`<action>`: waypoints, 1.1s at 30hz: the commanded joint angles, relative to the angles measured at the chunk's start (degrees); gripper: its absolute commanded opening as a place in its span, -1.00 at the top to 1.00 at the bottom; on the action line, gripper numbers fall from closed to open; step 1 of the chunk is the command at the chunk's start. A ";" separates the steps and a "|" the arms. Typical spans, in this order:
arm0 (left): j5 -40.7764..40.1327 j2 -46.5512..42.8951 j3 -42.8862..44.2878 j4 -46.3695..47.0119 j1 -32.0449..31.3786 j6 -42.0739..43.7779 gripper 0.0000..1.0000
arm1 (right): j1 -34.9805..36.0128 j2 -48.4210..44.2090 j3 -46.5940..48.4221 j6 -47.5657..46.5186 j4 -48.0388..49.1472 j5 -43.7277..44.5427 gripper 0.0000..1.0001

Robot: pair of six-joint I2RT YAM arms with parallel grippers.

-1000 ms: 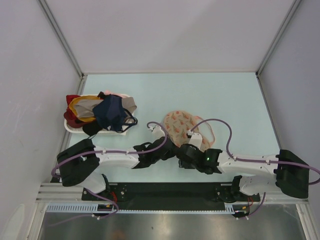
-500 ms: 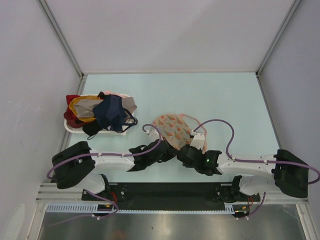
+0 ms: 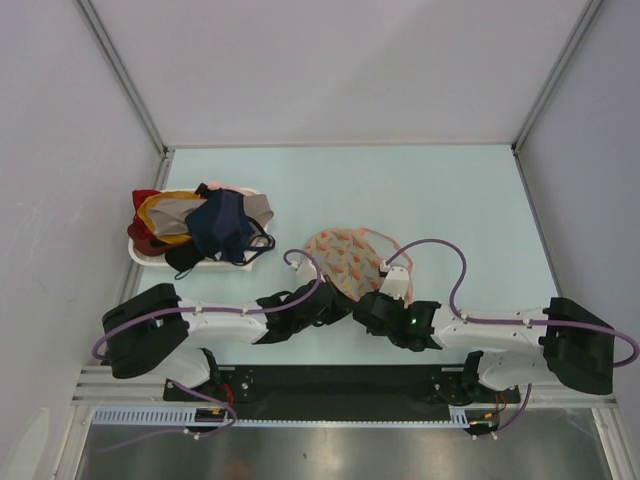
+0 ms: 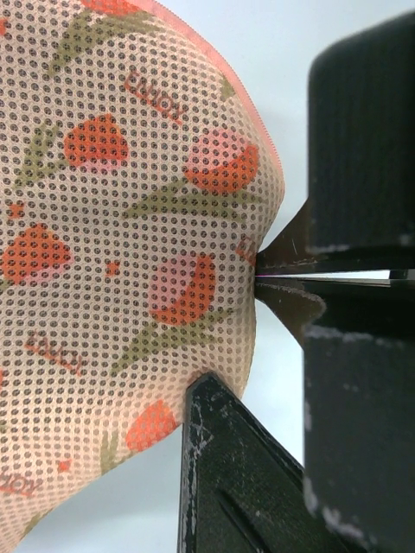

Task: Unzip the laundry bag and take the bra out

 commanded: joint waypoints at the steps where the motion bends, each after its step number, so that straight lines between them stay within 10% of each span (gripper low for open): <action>1: -0.22 -3.24 -0.48 1.51 -0.55 -0.42 1.00 | -0.07 1.42 -0.22 0.53 -0.51 4.35 1.00; 33: 3.73 -2.01 -0.04 -0.52 8.33 12.76 1.00 | -0.16 -8.68 -3.56 7.82 -14.39 6.55 1.00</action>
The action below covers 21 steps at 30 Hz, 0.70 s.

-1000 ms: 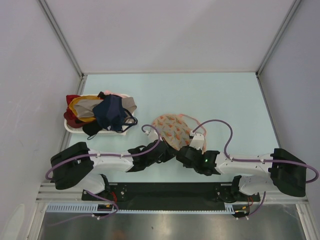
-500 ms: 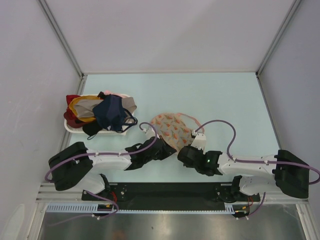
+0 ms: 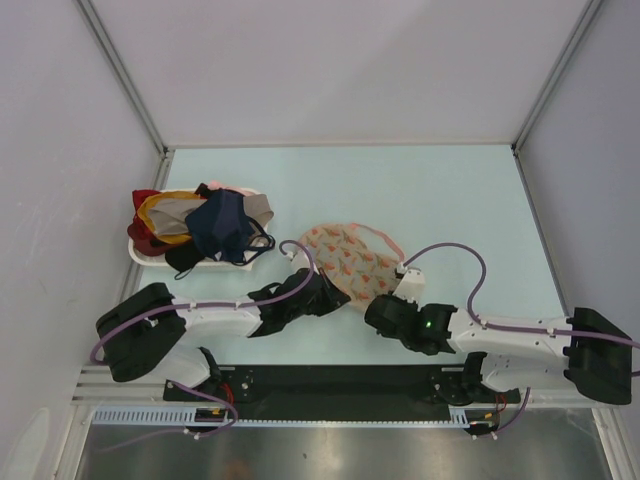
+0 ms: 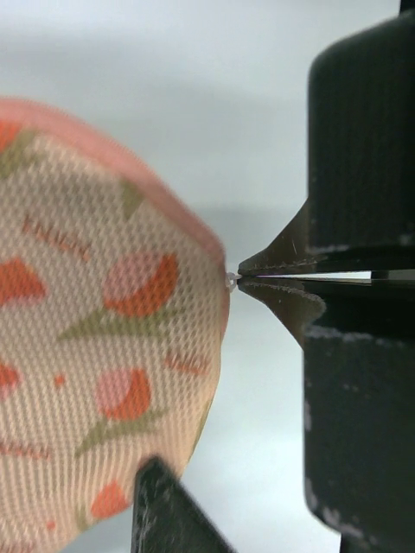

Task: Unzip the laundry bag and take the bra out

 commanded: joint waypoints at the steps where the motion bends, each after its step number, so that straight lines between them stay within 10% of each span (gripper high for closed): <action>1: -2.26 -0.72 1.44 -1.09 1.42 5.04 1.00 | -0.16 -2.71 -1.72 2.32 -9.19 5.50 1.00; 21: 6.00 8.33 12.87 2.52 4.41 25.42 1.00 | 0.63 -5.53 -0.15 0.12 -8.68 4.10 1.00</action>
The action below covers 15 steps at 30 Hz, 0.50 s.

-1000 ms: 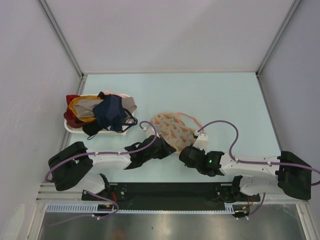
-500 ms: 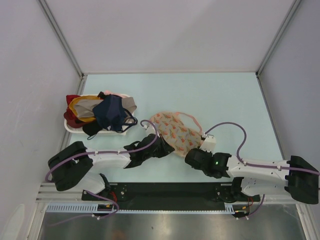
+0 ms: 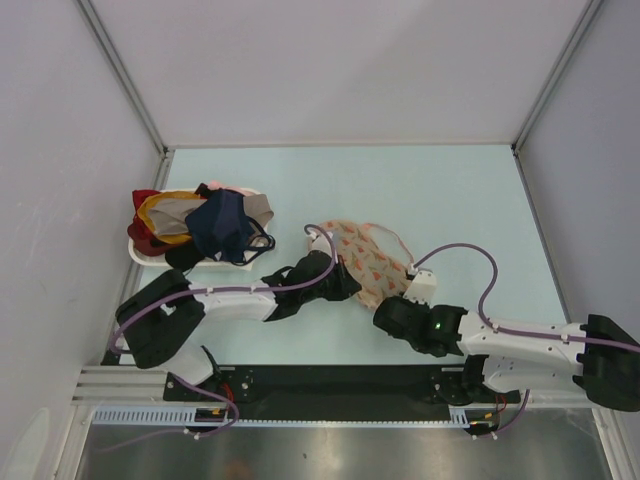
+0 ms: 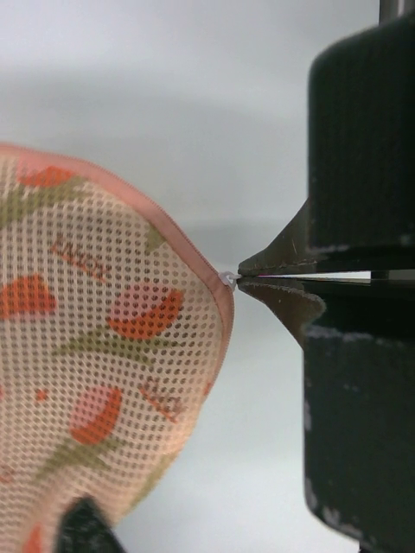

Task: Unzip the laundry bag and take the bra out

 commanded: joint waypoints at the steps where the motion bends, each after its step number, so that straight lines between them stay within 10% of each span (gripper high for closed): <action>1: 0.43 1.66 4.41 1.93 2.07 9.15 1.00 | 1.44 -0.51 1.56 -0.75 -1.07 1.10 1.00; 4: -0.79 0.79 4.85 -1.05 2.51 10.57 0.96 | 1.80 0.90 1.82 -1.72 2.62 -0.57 1.00; 6: -2.46 -1.66 4.15 -2.98 2.51 10.83 0.58 | 2.06 2.73 1.91 -3.03 6.13 -1.71 1.00; 7: -3.95 -2.72 3.72 -4.65 2.51 10.92 0.33 | 2.15 3.44 2.26 -3.39 7.45 -2.07 1.00; 8: -4.83 -3.78 2.58 -5.53 2.51 10.83 -0.38 | 2.15 4.50 2.53 -3.91 8.51 -2.76 1.00; 10: -6.07 -7.80 1.17 -7.81 2.51 10.04 -0.88 | 2.24 7.47 3.23 -5.66 11.59 -3.47 1.00; 15: -6.51 -15.99 -5.24 -9.76 2.42 6.98 -0.95 | 2.33 13.99 7.79 -9.80 17.47 -5.49 1.00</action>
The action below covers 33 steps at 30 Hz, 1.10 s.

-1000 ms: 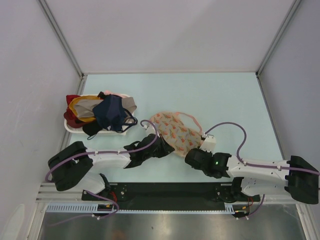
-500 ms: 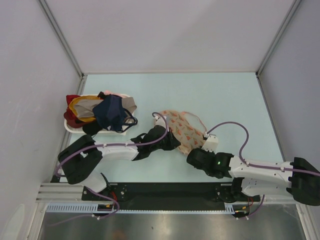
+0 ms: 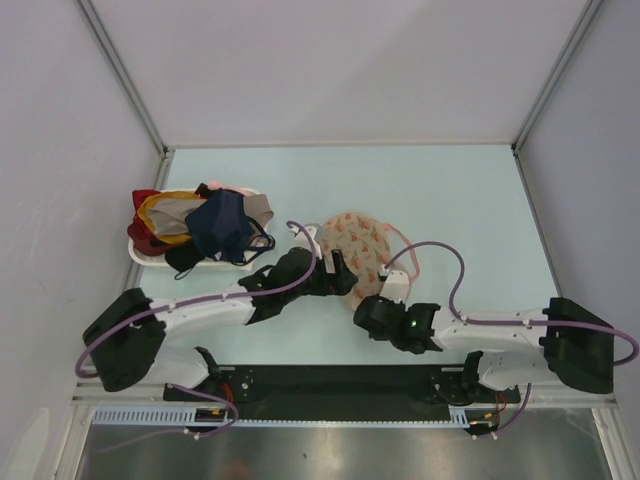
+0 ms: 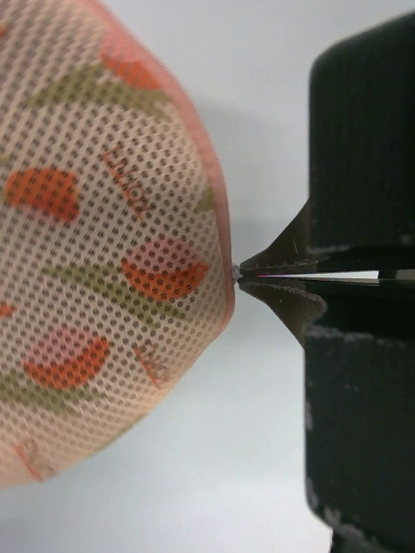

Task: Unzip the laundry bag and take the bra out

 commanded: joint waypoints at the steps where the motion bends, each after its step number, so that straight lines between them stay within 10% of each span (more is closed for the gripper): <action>1: -1.77 -7.52 -4.96 -2.22 0.15 -2.15 -0.94 | 0.49 4.68 5.88 -4.82 8.59 -1.34 1.00; 33: -1.41 -6.56 -14.73 5.95 -0.47 -13.23 0.24 | 1.46 13.39 12.39 -11.24 17.91 -7.06 1.00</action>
